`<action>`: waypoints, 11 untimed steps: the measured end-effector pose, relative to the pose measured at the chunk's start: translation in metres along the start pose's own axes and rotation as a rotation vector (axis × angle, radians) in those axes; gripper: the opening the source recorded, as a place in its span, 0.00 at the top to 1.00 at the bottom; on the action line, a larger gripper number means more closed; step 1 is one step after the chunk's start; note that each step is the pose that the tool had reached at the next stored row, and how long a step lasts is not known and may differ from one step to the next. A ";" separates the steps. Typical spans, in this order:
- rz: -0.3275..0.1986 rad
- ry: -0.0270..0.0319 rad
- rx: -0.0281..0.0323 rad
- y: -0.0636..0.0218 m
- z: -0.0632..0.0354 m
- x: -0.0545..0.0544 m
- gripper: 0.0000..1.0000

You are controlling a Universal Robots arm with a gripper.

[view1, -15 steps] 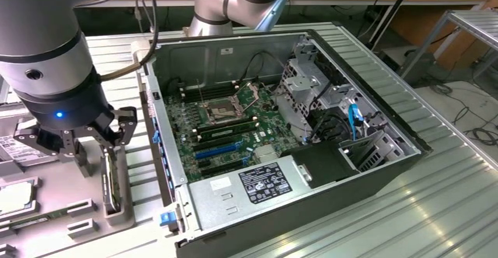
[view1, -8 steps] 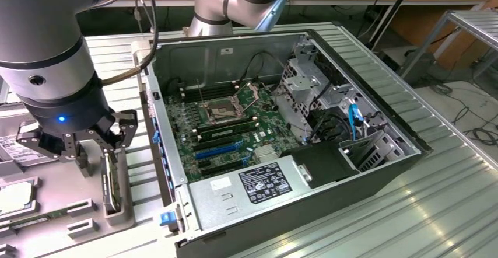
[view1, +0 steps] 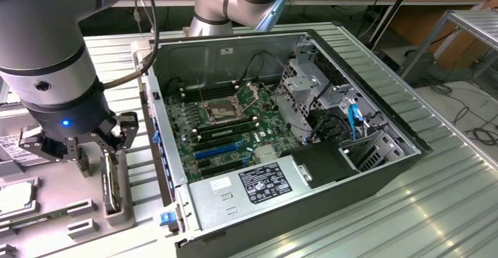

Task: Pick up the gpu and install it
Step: 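Pick up the gpu and move the gpu toward the slot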

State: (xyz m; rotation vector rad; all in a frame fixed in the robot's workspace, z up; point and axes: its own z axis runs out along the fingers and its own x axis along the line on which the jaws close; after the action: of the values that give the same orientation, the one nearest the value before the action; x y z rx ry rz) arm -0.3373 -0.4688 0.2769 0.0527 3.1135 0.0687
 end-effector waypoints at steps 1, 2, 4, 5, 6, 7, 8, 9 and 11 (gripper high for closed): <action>0.000 0.0000 -0.0001 0.0000 0.0005 0.000 0.52; -0.001 -0.0002 -0.0002 -0.0001 0.0013 0.000 0.52; -0.001 -0.0001 -0.0002 -0.0002 0.0039 0.000 0.52; -0.001 -0.0001 -0.0002 -0.0002 0.0052 0.000 0.52; -0.001 0.0000 -0.0002 -0.0003 0.0065 0.000 0.52; -0.001 -0.0001 -0.0002 -0.0004 0.0086 0.000 0.52; -0.001 -0.0001 -0.0002 -0.0004 0.0096 0.000 0.52; -0.001 -0.0001 -0.0002 -0.0005 0.0109 0.000 0.52; -0.002 -0.0001 -0.0002 -0.0007 0.0143 0.000 0.52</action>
State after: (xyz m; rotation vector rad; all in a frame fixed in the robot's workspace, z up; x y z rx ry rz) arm -0.3373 -0.4688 0.2627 0.0500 3.1134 0.0690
